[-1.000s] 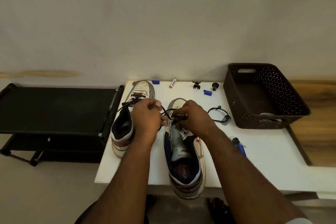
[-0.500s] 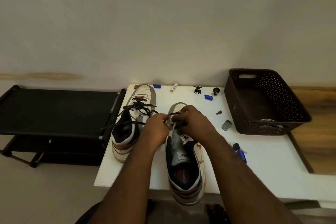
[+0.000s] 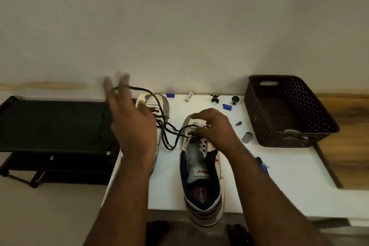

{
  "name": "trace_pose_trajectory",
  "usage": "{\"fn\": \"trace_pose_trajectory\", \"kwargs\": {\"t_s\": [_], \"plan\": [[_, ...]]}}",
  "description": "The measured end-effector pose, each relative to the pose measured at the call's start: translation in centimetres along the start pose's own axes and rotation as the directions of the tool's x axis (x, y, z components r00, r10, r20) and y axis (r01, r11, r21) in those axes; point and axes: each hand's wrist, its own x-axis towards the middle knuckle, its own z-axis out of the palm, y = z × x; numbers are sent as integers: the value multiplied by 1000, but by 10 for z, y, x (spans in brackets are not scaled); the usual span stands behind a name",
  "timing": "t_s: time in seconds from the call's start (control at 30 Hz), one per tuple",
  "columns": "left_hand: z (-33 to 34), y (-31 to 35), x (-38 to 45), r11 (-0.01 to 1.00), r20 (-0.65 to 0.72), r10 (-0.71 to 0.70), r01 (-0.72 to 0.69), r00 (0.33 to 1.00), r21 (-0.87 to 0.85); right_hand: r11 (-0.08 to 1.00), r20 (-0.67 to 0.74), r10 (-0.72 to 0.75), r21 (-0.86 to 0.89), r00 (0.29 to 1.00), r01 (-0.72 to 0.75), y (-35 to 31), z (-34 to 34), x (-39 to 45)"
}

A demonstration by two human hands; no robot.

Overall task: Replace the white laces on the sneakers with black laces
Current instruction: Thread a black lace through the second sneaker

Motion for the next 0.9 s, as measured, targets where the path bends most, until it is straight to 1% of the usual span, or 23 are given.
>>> {"fn": "trace_pose_trajectory", "kwargs": {"t_s": [0.03,0.07,0.1,0.13,0.17,0.2,0.23,0.27,0.33,0.4,0.43,0.47,0.5,0.53,0.57,0.6,0.63,0.67,0.7,0.73,0.8,0.83,0.9], "plan": [[11,-4,-6,1000,198,-1,-3,980,18,997,-58,42,70,997,-37,-1,-4,-1],[22,-11,-12,998,410,-63,55,910,31,994,-69,86,76,994,-81,-1,-8,-2],[32,-19,-19,992,583,-127,115,803,59,991,-29,130,41,991,-129,0,-11,-4],[42,-26,-25,987,695,-159,121,702,104,985,46,174,-15,984,-173,1,-12,-5],[50,-33,-31,984,750,-177,90,637,155,973,129,223,-81,966,-214,1,-10,-7],[55,-37,-35,979,776,-192,59,601,197,959,191,271,-134,944,-248,0,-8,-8],[59,-39,-37,971,774,-218,51,594,234,946,218,307,-178,926,-272,0,-5,-8],[61,-39,-36,967,749,-227,53,622,250,936,220,322,-220,921,-275,0,-3,-8],[58,-35,-30,981,633,-169,68,756,181,923,199,318,-290,927,-254,-2,-1,-6],[45,-27,-20,996,378,-87,90,922,9,922,181,306,-302,935,-243,-2,-1,-6],[36,-23,-13,995,184,-26,43,983,-91,926,173,302,-289,937,-245,-1,-1,-5],[27,-20,-7,988,-1,34,-33,999,-153,931,168,298,-270,940,-247,-1,-2,-4],[20,-18,-2,981,-126,79,-100,989,-166,935,167,296,-250,940,-250,-1,-2,-4],[15,-16,3,978,-166,110,-136,980,-155,939,171,295,-232,940,-252,-2,-2,-3],[13,-15,5,976,-133,124,-145,983,-163,942,175,293,-219,940,-253,-2,-2,-3],[15,-15,5,973,-40,108,-114,993,-200,944,176,290,-214,941,-251,-2,-3,-2],[19,-15,2,966,102,48,-21,994,-257,945,175,286,-212,942,-248,-1,-3,-2],[24,-17,-4,952,296,-35,122,955,-280,947,173,283,-207,943,-246,-1,-4,-2],[30,-21,-10,940,483,-108,247,869,-233,948,174,283,-198,943,-248,0,-4,-2],[35,-27,-15,948,621,-151,291,769,-130,951,178,281,-183,943,-249,1,-5,-3],[48,-43,-24,986,756,-159,143,635,88,956,192,281,-137,940,-258,1,-4,-5],[53,-47,-27,987,775,-159,71,611,146,956,200,288,-125,937,-267,1,-2,-5],[59,-50,-30,982,758,-182,80,626,170,945,207,311,-173,927,-279,-2,2,-6]]}}
